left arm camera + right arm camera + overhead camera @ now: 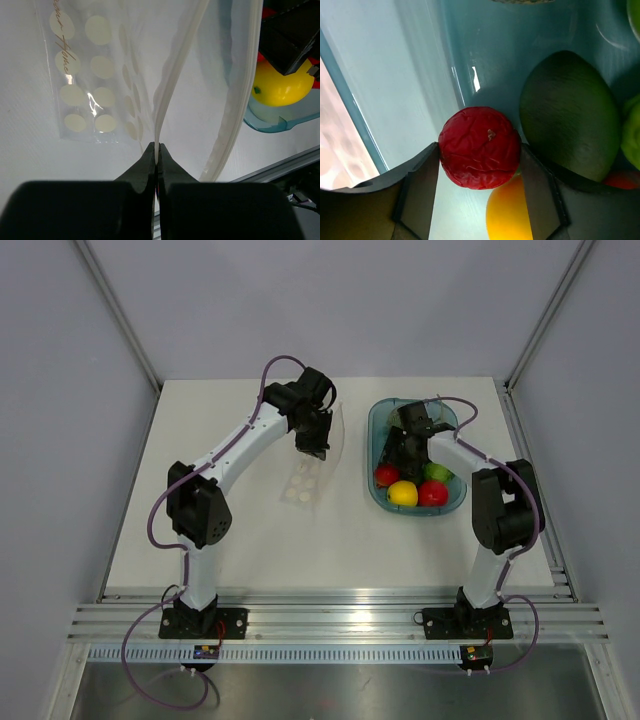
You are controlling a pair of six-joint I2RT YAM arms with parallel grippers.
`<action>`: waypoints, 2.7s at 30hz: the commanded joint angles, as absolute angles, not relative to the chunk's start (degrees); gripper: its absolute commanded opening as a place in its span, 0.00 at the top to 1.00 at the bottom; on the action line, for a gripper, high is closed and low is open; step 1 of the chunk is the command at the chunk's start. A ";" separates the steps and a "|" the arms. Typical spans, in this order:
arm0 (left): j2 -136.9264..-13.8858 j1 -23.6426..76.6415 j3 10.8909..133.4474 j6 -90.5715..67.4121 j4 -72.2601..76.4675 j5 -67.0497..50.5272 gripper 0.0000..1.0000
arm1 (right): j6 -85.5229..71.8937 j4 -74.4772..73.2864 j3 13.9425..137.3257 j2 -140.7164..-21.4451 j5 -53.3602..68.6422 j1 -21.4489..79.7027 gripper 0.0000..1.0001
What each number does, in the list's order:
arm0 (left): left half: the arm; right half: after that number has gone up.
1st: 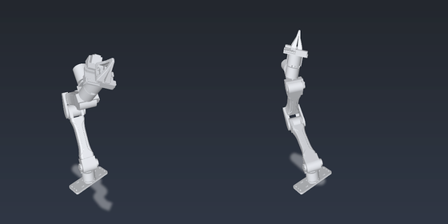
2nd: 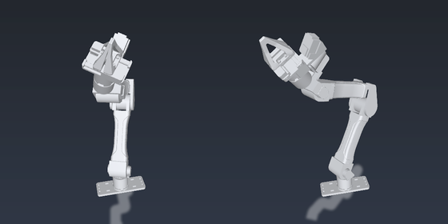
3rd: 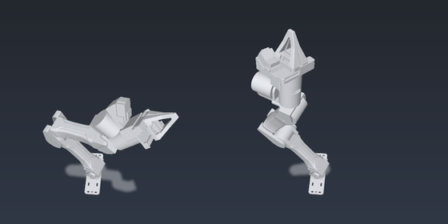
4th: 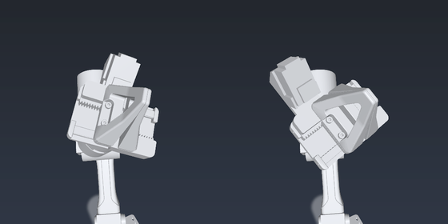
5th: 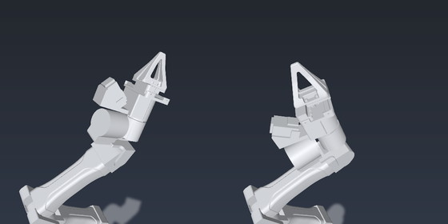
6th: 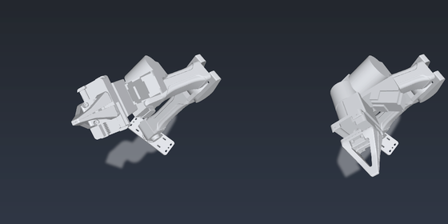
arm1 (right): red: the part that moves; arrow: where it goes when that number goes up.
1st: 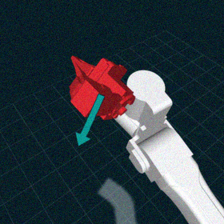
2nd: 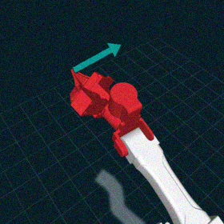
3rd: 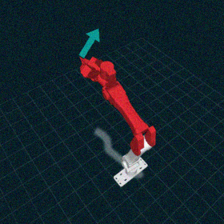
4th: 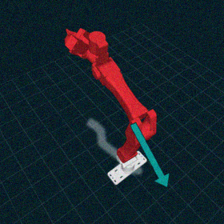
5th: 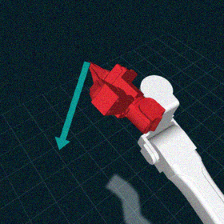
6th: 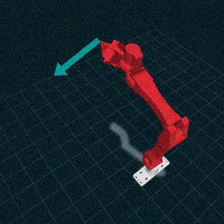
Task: Place the food in the zip-top bag and seal the zipper
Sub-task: Pick up the fake fruit from the bin, then place the fake fruit in the zipper food storage bag, then pick up the fake fruit from the bin.
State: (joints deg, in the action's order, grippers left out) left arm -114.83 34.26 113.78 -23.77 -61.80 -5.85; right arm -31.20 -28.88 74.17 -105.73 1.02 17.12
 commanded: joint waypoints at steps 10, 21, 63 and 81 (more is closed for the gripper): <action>-114.43 35.42 117.68 -24.43 -61.52 -5.80 1.00 | -34.01 -28.03 71.46 -92.91 -4.82 17.49 0.76; -114.96 37.09 117.42 -24.52 -61.26 -5.89 1.00 | -31.91 -35.94 79.88 -81.30 -6.77 21.52 0.75; -113.11 36.56 118.47 -25.05 -61.52 -9.76 1.00 | -37.79 -27.77 83.23 -89.74 -3.78 32.70 0.20; -114.52 35.77 119.09 -25.05 -61.17 -8.70 1.00 | -34.72 -39.81 62.50 -73.21 -10.82 22.33 0.14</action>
State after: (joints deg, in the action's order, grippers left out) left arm -114.50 36.05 117.03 -24.49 -62.46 -8.58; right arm -36.58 -36.32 65.71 -71.99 -11.53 23.31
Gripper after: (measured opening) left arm 0.005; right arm 0.840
